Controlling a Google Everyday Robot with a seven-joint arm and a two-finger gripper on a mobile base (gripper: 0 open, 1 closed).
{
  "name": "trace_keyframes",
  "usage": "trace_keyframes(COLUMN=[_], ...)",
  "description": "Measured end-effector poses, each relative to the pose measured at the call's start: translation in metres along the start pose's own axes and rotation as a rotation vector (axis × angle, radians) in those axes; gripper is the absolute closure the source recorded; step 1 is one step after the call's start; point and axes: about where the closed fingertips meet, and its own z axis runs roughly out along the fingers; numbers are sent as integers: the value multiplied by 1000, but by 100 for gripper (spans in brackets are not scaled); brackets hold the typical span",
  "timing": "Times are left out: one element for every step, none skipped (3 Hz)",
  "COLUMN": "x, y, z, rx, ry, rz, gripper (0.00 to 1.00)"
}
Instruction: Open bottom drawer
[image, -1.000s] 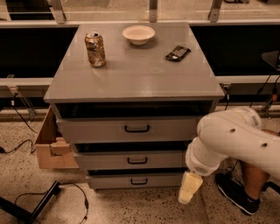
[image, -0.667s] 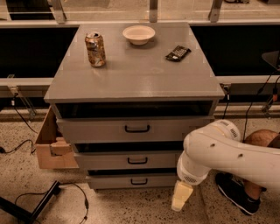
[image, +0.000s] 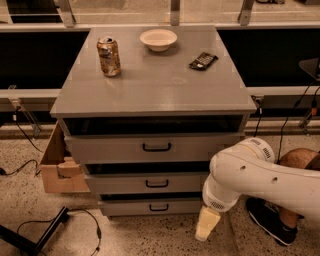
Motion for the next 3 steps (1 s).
trace_keyframes(x=[-15,-38,-50], y=[0,-8,-11], z=[32,98,160], rx=[-35,-98,-155], ry=[-20,-66,-84], rz=[-11,-35,-42], gripper=[0,0,0])
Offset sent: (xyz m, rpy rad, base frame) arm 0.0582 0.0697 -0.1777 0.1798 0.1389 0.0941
